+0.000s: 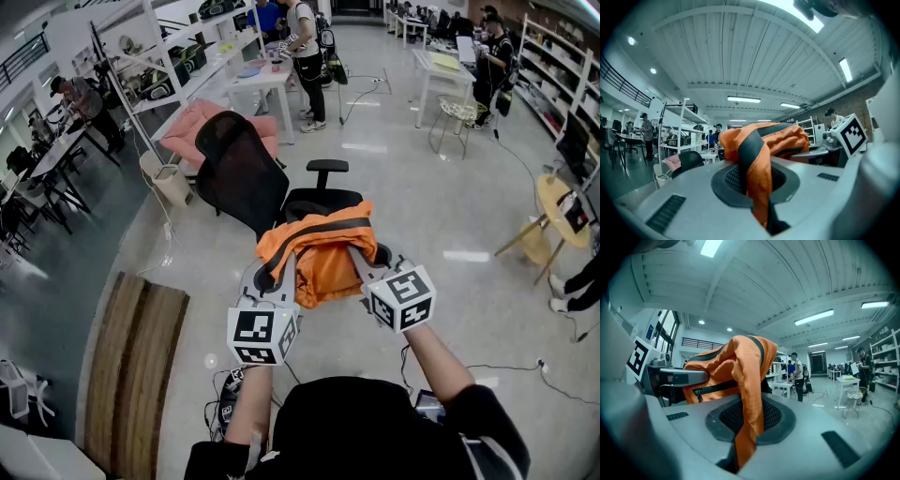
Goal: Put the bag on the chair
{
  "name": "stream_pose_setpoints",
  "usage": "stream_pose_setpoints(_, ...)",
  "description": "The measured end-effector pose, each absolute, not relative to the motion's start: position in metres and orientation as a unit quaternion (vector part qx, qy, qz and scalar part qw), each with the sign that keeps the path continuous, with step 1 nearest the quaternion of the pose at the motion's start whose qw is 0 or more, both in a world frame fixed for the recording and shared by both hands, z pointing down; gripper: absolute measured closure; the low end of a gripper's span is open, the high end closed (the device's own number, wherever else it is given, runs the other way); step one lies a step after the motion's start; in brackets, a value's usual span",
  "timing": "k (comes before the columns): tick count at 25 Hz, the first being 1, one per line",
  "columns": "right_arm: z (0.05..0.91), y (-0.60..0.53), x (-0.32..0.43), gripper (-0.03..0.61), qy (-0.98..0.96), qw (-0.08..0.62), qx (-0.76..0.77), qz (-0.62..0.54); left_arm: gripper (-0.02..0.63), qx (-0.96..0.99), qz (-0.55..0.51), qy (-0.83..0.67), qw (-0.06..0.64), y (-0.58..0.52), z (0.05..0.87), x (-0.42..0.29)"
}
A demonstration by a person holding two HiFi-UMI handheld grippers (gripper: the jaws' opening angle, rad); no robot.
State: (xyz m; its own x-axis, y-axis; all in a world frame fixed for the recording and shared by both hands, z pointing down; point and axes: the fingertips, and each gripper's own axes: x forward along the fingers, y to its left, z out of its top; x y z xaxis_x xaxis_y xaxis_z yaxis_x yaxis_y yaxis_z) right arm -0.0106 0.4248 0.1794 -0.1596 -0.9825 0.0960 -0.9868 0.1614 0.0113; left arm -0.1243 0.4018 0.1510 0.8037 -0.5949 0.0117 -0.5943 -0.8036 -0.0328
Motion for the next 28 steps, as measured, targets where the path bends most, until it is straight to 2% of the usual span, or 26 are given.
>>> stream_pose_setpoints(13, 0.187, 0.425, -0.007, 0.549, -0.763, 0.033, 0.644, 0.041, 0.589, -0.948, -0.018, 0.319, 0.010, 0.401, 0.156, -0.120)
stream_pose_setpoints(28, 0.206, 0.451, 0.054, 0.549, -0.773, 0.036, 0.632, 0.049, 0.589, -0.945, -0.022, 0.325, -0.007, 0.430, 0.177, -0.060)
